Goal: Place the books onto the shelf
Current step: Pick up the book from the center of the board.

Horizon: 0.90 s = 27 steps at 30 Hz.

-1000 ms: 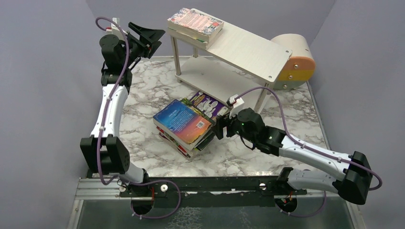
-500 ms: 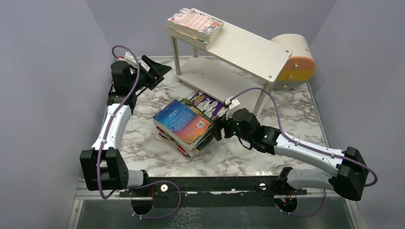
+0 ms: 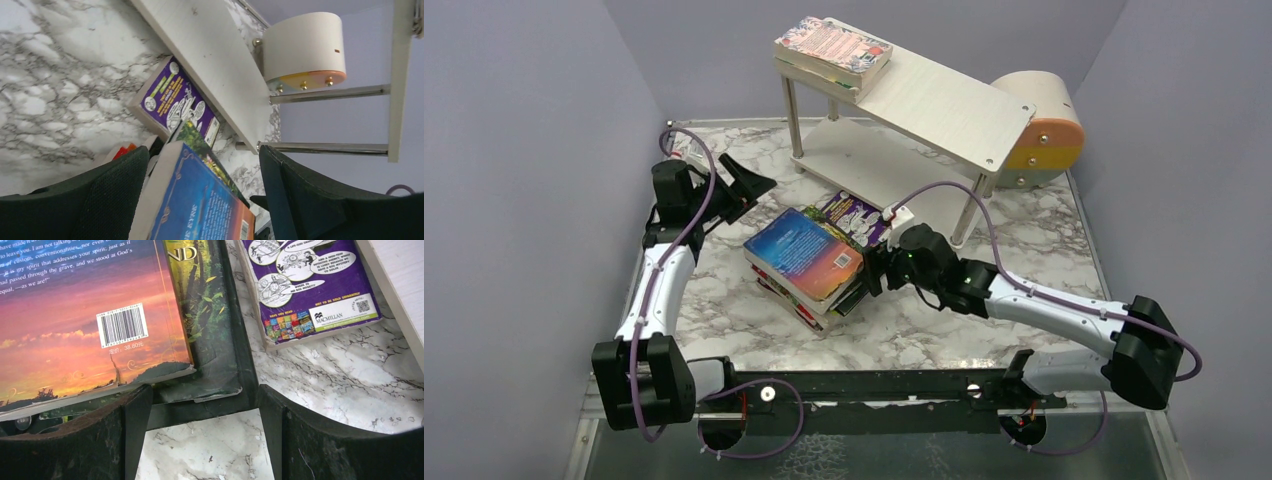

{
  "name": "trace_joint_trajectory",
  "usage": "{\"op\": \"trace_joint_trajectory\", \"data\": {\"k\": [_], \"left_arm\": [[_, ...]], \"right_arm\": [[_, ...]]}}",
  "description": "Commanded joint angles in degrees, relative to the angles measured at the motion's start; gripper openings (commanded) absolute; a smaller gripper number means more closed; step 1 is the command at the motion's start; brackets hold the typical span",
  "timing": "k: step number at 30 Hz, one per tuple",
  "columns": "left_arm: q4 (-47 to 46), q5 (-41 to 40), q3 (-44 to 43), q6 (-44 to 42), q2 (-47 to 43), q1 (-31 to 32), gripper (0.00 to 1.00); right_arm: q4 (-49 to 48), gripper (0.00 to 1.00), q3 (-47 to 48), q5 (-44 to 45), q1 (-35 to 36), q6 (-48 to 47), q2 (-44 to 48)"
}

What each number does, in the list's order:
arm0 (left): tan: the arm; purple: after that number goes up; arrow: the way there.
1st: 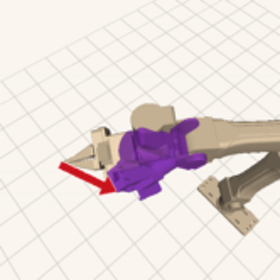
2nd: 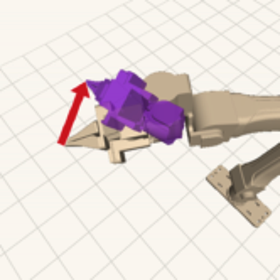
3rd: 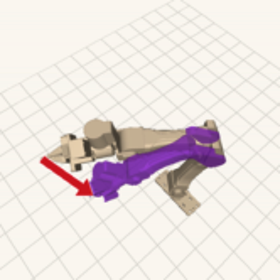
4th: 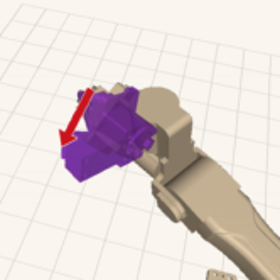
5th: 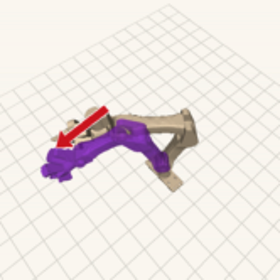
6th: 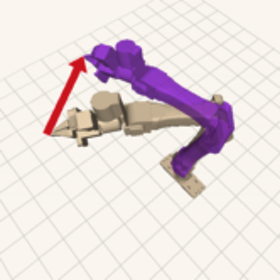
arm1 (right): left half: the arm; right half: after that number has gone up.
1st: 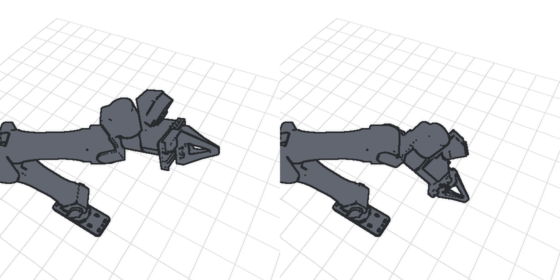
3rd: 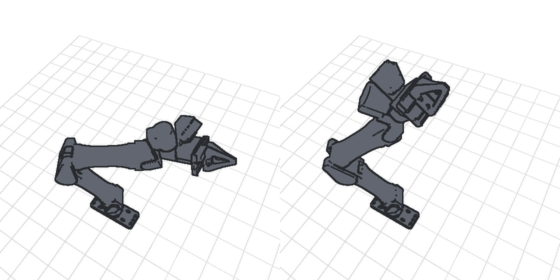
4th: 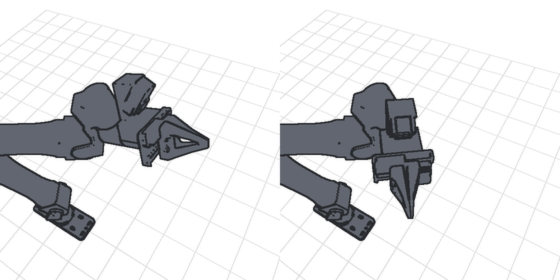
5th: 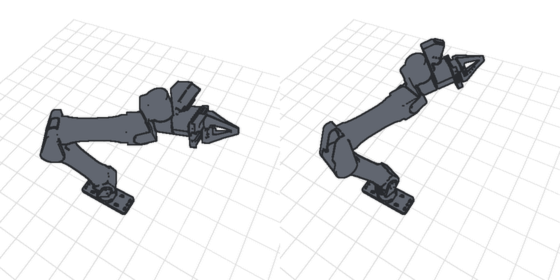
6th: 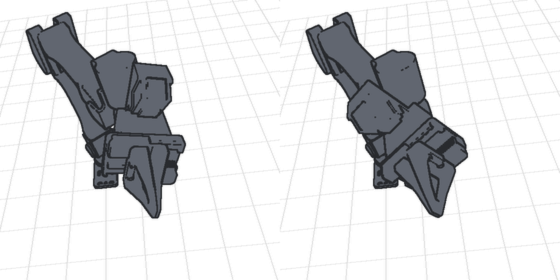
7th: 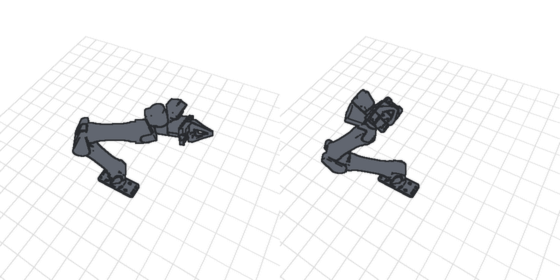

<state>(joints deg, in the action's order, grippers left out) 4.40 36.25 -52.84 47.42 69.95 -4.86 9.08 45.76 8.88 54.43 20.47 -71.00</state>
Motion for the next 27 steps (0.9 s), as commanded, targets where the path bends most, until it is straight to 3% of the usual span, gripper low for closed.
{"op": "trace_joint_trajectory", "data": {"k": [1,12,20,27], "left_arm": [[2.3,1.9,3.9,-2.0,-4.4,-2.7,0.75],[6.4,1.6,11.3,-1.8,-11.4,-4.9,0.79],[8.7,1.3,14.6,-0.9,-14.5,-8.7,0.91],[7.3,3.1,19.5,1.3,-17.5,-9.7,0.92]], "right_arm": [[-1.8,0.76,2.9,-2.4,0.4,-0.9,-1.3],[-2.0,0.76,3.9,-3.2,0.5,-1.3,-2.4],[-2.4,0.76,4.2,-3.6,0.4,-1.8,-2.9],[-3.0,0.76,4.9,-4.2,0.4,-2.2,-3.7]]}}
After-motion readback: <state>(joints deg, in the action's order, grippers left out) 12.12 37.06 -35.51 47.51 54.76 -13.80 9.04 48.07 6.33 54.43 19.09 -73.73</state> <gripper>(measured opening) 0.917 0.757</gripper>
